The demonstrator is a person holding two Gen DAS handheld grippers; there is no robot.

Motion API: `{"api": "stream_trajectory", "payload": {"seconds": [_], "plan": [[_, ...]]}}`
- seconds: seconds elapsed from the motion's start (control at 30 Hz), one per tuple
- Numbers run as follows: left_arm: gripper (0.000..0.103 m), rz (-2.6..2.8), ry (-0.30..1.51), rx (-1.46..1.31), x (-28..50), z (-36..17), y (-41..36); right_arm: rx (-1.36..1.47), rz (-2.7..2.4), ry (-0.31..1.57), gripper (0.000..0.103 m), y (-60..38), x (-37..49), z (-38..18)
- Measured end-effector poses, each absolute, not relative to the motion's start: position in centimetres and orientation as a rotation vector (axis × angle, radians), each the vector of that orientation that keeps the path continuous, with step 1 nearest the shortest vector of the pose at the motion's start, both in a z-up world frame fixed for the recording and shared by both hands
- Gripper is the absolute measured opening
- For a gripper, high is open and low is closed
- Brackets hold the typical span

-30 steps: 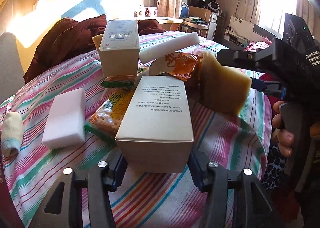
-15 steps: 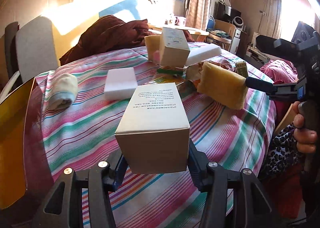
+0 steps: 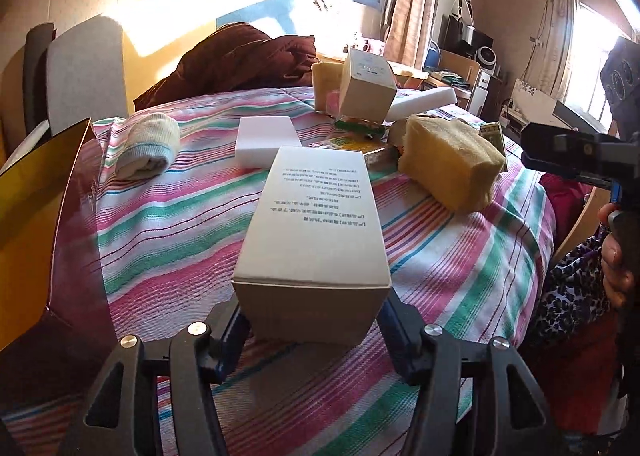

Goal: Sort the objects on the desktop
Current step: 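Lift the yellow sponge and white carton and carry both toward the gold tray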

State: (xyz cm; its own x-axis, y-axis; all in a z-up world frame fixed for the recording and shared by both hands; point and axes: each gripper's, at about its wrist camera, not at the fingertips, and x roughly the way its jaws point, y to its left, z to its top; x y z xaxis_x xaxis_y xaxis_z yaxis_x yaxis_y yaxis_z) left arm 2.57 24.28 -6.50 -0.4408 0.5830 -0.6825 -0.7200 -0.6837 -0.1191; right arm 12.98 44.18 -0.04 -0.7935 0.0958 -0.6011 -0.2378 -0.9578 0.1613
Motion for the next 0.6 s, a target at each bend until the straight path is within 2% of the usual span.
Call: {"api": "stream_trajectory", "payload": {"seconds": [0.1,0.2,0.23,0.6], "plan": [[0.062,2.142,0.217,-0.920,2.6,-6.6,24.2,-0.879,2.740,0.213,0.101,43.5,12.6,-0.5],[0.062,2.136,0.189,-0.919,2.5,-6.6,23.9,-0.939,2.701,0.184,0.082,43.5,11.2,-1.6],[0.062,2.133,0.180,-0.919,2.5,-6.6,23.9,-0.946,2.682,0.190,0.080,43.6,10.8,-2.0],[0.063,2.134,0.169,-0.905,2.5,-6.6,24.0,-0.912,2.632,0.189,0.073,45.0,9.2,-3.3]]}}
